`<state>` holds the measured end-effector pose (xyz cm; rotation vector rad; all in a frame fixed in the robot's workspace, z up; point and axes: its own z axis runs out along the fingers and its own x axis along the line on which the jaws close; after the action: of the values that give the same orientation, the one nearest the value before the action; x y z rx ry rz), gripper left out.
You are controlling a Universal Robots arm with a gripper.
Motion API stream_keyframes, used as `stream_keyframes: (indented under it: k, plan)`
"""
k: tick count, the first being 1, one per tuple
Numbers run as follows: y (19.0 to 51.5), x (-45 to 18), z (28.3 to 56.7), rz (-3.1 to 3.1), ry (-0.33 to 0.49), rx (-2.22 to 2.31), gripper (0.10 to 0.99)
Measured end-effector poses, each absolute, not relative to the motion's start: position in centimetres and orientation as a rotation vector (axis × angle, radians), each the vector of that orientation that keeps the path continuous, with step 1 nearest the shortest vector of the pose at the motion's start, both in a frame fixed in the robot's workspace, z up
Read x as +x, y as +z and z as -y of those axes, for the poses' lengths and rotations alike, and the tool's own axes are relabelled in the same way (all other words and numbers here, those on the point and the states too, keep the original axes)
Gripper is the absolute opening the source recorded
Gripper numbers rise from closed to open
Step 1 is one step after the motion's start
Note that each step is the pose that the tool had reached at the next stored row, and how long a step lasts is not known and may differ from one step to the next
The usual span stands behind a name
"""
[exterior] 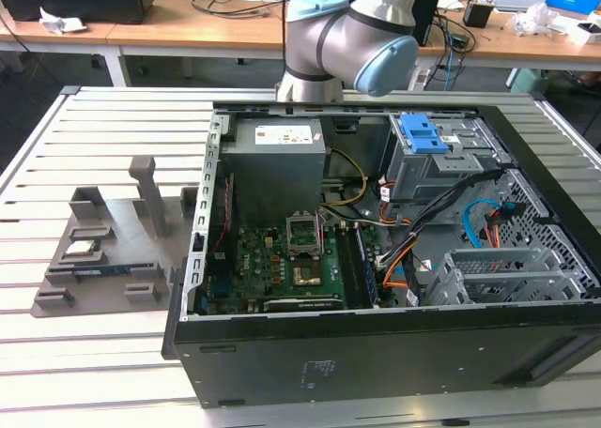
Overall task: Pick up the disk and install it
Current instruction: 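Pick up the disk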
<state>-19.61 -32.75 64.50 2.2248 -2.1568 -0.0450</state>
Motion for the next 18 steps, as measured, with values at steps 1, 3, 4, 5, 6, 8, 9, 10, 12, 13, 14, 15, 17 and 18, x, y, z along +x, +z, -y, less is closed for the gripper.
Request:
stream_keyframes:
  k: [1, 3, 4, 5, 6, 8, 9, 10, 12, 13, 14, 15, 17, 18]
  plan:
    - [64.3, -19.4, 32.7, 2.157, -0.045, 2.225, 0.365]
    - [63.8, -19.0, 32.7, 2.157, -0.045, 2.225, 0.365]
    - [63.7, -18.8, 32.7, 2.157, -0.045, 2.225, 0.365]
    - [63.4, -18.5, 32.7, 2.157, -0.045, 2.225, 0.365]
    - [63.2, -18.4, 32.8, 2.157, -0.045, 2.225, 0.365]
    - [62.0, -17.3, 32.7, 2.157, -0.045, 2.225, 0.365]
    - [60.9, -16.1, 32.7, 2.157, -0.045, 2.225, 0.365]
    - [60.3, -15.4, 32.7, 2.157, -0.045, 2.225, 0.365]
    - [59.9, -15.0, 32.7, 2.157, -0.045, 2.225, 0.365]
    - [59.7, -14.8, 32.7, 2.157, -0.045, 2.225, 0.365]
    - [59.5, -14.6, 32.7, 2.157, -0.045, 2.225, 0.365]
    - [59.0, -14.2, 32.7, 2.157, -0.045, 2.225, 0.365]
    - [58.6, -13.7, 32.7, 2.157, -0.045, 2.225, 0.365]
    - [58.3, -13.5, 32.7, 2.157, -0.045, 2.225, 0.365]
